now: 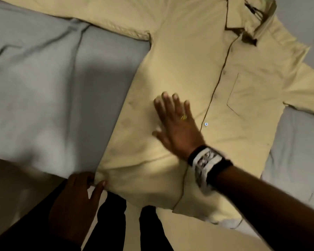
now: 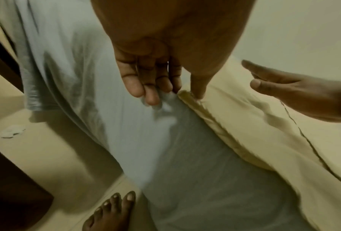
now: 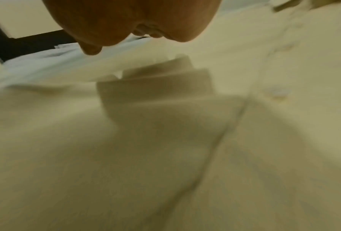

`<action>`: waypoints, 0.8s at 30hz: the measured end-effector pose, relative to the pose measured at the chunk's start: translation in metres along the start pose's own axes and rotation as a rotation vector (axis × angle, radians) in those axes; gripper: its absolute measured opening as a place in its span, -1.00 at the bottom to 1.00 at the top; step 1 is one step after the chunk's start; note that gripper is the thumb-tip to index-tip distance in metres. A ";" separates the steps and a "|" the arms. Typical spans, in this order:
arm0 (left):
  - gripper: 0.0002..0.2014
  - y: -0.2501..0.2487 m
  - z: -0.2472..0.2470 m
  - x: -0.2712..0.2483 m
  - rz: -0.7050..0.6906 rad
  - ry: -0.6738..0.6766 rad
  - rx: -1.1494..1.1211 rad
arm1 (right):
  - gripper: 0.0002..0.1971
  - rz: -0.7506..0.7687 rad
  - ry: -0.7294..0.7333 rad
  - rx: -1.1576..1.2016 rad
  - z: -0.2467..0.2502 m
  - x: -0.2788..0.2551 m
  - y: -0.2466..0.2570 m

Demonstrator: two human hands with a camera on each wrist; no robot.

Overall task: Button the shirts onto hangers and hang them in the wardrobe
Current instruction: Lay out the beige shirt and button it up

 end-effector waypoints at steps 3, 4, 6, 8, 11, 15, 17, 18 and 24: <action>-0.81 0.000 0.000 -0.004 -0.025 -0.046 -0.063 | -0.05 -0.163 0.051 -0.042 0.007 0.017 -0.068; -0.83 0.002 0.002 -0.005 -0.026 -0.061 -0.095 | -0.05 -0.178 0.057 -0.055 0.001 0.015 -0.073; -0.83 0.002 0.003 -0.007 -0.020 -0.073 -0.145 | -0.07 -0.097 0.056 -0.090 -0.019 -0.004 -0.051; -0.85 0.003 0.004 -0.011 -0.010 -0.085 -0.152 | -0.07 0.078 0.056 -0.067 -0.048 -0.042 -0.002; -0.84 0.009 0.003 -0.021 0.085 -0.082 -0.251 | -0.08 0.286 0.095 0.022 -0.094 -0.111 0.070; -0.88 0.029 -0.016 -0.024 0.269 -0.055 -0.463 | -0.05 0.383 0.107 -0.015 -0.117 -0.151 0.108; -0.88 0.035 -0.027 -0.021 0.315 -0.075 -0.524 | -0.07 0.367 0.103 -0.019 -0.116 -0.150 0.106; -0.88 0.036 -0.030 -0.020 0.323 -0.091 -0.532 | -0.12 0.370 0.094 -0.015 -0.116 -0.149 0.106; -0.87 0.041 -0.034 -0.017 0.344 -0.131 -0.536 | -0.06 0.537 0.190 0.013 -0.103 -0.152 0.122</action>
Point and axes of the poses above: each hand's wrist, its own x-axis towards the middle knuckle, its own z-axis out of the back of the hand, y = z × x, the point moved 9 cm from there along x, towards the middle knuckle, and after that the axes turned 15 degrees about x, right-handed, at the moved point
